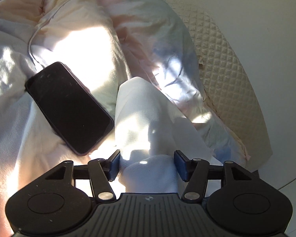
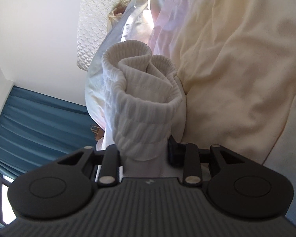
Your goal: Fold clothes
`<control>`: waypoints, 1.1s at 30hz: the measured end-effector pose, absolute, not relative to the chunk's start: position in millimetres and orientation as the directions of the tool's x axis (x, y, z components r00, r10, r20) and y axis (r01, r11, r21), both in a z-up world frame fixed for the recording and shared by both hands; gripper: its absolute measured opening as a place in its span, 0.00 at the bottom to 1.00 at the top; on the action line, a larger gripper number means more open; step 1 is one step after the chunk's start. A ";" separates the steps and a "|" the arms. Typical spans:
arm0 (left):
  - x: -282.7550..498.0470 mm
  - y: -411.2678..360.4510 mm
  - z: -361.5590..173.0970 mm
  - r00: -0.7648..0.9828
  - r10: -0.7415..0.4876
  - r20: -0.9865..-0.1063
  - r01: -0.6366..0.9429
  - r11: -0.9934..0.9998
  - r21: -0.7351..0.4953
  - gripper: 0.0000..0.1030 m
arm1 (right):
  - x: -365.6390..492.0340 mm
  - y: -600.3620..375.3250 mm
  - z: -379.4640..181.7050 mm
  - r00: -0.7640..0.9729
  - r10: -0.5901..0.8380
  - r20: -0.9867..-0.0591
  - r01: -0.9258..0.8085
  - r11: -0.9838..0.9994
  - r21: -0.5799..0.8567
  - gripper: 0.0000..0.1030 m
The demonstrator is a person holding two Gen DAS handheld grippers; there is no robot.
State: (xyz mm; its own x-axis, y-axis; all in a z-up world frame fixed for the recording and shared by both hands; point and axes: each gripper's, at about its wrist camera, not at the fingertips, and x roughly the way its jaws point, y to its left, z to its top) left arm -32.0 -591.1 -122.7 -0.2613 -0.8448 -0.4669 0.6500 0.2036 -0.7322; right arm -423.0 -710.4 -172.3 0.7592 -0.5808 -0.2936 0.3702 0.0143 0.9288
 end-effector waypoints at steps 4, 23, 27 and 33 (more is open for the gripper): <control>-37.0 -563.7 -97.3 -0.188 -0.863 -0.470 0.698 0.220 -0.682 0.82 | -421.2 -708.5 -156.4 0.734 -0.558 -0.387 0.476 0.015 0.879 0.42; -150.8 -452.3 59.6 0.081 -0.883 -0.461 0.920 0.244 -0.306 1.00 | -439.6 -641.9 -27.6 0.628 -0.676 -0.387 0.717 0.308 0.626 0.81; -174.1 -419.7 81.9 0.115 -0.889 -0.444 0.939 0.243 -0.243 1.00 | -434.4 -611.9 5.9 0.634 -0.682 -0.365 0.730 0.372 0.574 0.83; -204.9 -368.6 104.3 0.208 -0.884 -0.419 0.949 0.286 -0.131 1.00 | -427.5 -561.5 37.5 0.603 -0.706 -0.372 0.782 0.429 0.452 0.83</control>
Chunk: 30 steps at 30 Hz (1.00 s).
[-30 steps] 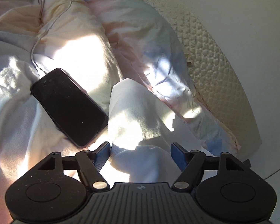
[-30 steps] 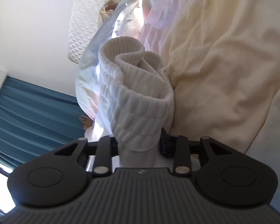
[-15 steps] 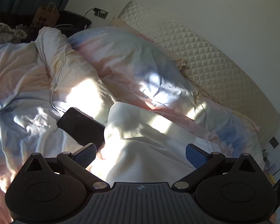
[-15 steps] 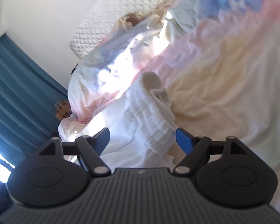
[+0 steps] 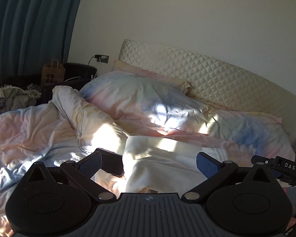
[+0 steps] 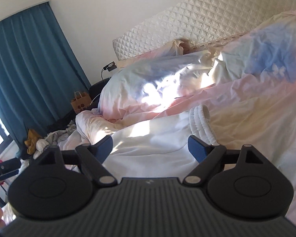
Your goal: Fold clothes
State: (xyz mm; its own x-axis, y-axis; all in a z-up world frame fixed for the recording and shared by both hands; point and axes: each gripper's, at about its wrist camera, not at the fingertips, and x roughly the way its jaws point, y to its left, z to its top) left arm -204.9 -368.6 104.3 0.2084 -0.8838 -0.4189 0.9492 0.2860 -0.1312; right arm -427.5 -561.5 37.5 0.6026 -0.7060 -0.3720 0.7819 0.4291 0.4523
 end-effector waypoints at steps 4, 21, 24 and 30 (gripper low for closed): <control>-219.8 -335.9 107.5 0.250 -0.876 -0.412 0.944 0.315 -0.095 1.00 | -424.9 -529.4 45.7 0.564 -0.725 -0.395 0.819 0.432 0.377 0.83; -239.4 -261.8 79.6 0.244 -0.862 -0.444 0.938 0.326 -0.119 1.00 | -391.9 -422.0 51.6 0.522 -0.756 -0.395 0.853 0.475 0.216 0.82; -239.3 -263.3 78.6 0.255 -0.857 -0.447 0.938 0.331 -0.100 1.00 | -390.9 -417.1 49.1 0.507 -0.769 -0.390 0.862 0.458 0.218 0.82; -247.6 -269.1 78.9 0.265 -0.856 -0.445 0.946 0.320 -0.052 1.00 | -384.2 -418.2 42.6 0.476 -0.778 -0.410 0.878 0.448 0.168 0.82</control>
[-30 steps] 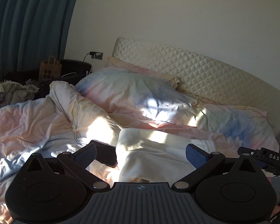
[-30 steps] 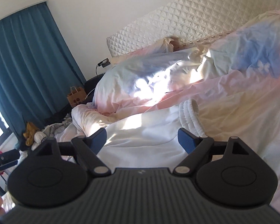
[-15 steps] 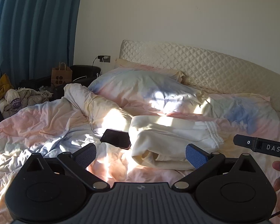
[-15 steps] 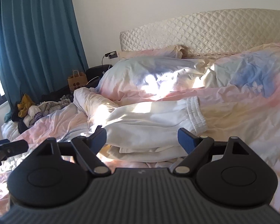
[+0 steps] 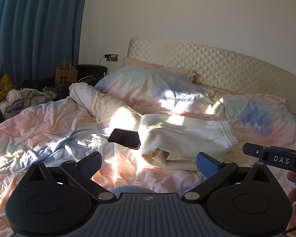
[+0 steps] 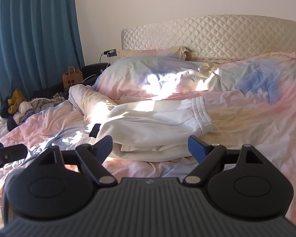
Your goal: Fold clothes
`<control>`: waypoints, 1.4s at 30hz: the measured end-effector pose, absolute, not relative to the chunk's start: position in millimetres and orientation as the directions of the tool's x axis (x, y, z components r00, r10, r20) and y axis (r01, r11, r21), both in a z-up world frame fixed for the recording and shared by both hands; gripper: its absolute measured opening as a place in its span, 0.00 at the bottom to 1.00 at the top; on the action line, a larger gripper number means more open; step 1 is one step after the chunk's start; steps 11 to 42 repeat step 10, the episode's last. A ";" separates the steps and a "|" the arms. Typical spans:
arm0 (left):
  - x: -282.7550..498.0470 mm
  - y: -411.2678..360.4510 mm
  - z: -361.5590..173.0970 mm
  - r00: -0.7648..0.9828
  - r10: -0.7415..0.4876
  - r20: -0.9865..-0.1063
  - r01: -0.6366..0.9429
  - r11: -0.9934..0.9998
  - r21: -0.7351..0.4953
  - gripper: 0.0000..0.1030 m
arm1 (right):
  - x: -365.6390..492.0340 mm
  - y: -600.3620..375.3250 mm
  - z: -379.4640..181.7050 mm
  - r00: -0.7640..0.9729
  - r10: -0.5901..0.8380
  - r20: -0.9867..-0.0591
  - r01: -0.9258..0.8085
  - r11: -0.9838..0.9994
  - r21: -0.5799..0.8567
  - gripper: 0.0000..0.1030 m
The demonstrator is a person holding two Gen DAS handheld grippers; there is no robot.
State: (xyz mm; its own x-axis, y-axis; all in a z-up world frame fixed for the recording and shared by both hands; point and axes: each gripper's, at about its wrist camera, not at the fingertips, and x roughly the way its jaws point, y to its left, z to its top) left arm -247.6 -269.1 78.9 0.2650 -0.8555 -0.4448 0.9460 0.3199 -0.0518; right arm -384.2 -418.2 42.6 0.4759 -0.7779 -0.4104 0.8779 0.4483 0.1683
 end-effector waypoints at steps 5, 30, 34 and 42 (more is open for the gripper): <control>-250.4 -270.3 77.5 0.261 -0.855 -0.448 0.948 0.315 -0.047 1.00 | -383.4 -415.0 41.1 0.462 -0.779 -0.424 0.884 0.444 0.147 0.82; -250.3 -268.0 75.7 0.267 -0.854 -0.447 0.946 0.320 -0.047 1.00 | -382.3 -412.6 39.5 0.448 -0.781 -0.434 0.889 0.441 0.125 0.82; -250.3 -268.0 75.7 0.267 -0.854 -0.447 0.946 0.320 -0.047 1.00 | -382.3 -412.6 39.5 0.448 -0.781 -0.434 0.889 0.441 0.125 0.82; -250.3 -268.0 75.7 0.267 -0.854 -0.447 0.946 0.320 -0.047 1.00 | -382.3 -412.6 39.5 0.448 -0.781 -0.434 0.889 0.441 0.125 0.82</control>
